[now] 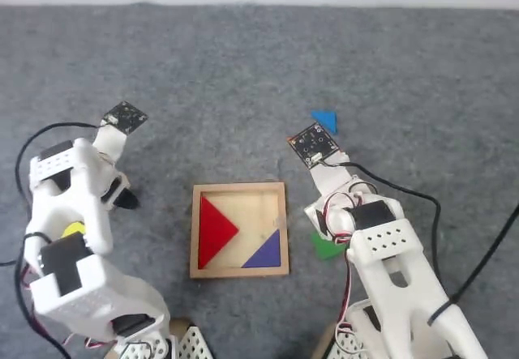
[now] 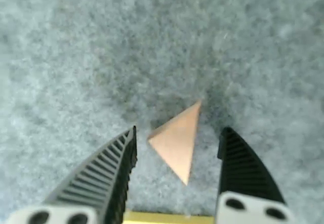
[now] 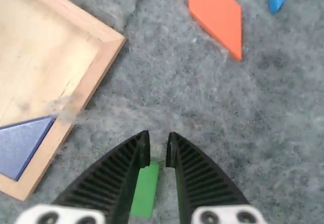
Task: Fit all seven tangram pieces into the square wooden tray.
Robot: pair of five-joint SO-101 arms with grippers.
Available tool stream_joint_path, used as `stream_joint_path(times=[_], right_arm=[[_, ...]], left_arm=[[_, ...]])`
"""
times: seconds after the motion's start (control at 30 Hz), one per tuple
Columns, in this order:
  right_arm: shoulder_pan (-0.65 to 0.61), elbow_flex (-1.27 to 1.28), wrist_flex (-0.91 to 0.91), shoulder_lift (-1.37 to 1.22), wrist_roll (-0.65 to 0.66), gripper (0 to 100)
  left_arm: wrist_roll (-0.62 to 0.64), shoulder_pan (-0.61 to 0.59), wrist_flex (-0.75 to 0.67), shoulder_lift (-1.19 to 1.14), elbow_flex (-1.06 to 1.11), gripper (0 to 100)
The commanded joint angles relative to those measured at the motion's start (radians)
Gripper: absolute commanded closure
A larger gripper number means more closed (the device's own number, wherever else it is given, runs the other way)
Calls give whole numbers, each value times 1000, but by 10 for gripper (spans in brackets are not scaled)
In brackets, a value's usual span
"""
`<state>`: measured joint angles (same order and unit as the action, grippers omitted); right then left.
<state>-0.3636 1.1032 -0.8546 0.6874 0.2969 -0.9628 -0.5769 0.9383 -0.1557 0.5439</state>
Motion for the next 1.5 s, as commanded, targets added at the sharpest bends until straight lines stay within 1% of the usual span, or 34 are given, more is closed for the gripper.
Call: stream_joint_path(times=[0.0, 0.2, 0.3, 0.5, 0.7, 0.8, 0.97, 1.07, 1.1, 1.2, 1.33, 1.47], right_arm=[[13, -12, 18, 35, -9, 923], [13, -12, 18, 35, -9, 923], [16, -12, 18, 35, -9, 923], [18, -12, 18, 36, -9, 923], [18, -12, 18, 39, -6, 923], [18, -12, 18, 39, -6, 923], [18, -12, 18, 36, -6, 923], [18, -12, 18, 36, -5, 923], [18, -12, 18, 36, -5, 923], [18, -12, 18, 35, -3, 923], [18, -12, 18, 35, -5, 923], [18, -12, 18, 35, -6, 923]], left_arm=[[-51, 5, -48, -64, -35, 746], [-54, 3, -2, -178, -125, 750], [-97, -5, 37, -189, -139, 751], [-161, -5, 115, -190, -139, 845], [-166, -32, 216, -190, -145, 848], [-152, -34, 281, -186, -166, 841], [5, -44, 509, -172, -317, 745], [46, -74, 605, -181, -410, 742], [46, -89, 615, -183, -420, 742], [48, -98, 575, -204, -420, 741], [54, -97, 562, -296, -424, 742], [133, -97, 496, -354, -426, 742]])
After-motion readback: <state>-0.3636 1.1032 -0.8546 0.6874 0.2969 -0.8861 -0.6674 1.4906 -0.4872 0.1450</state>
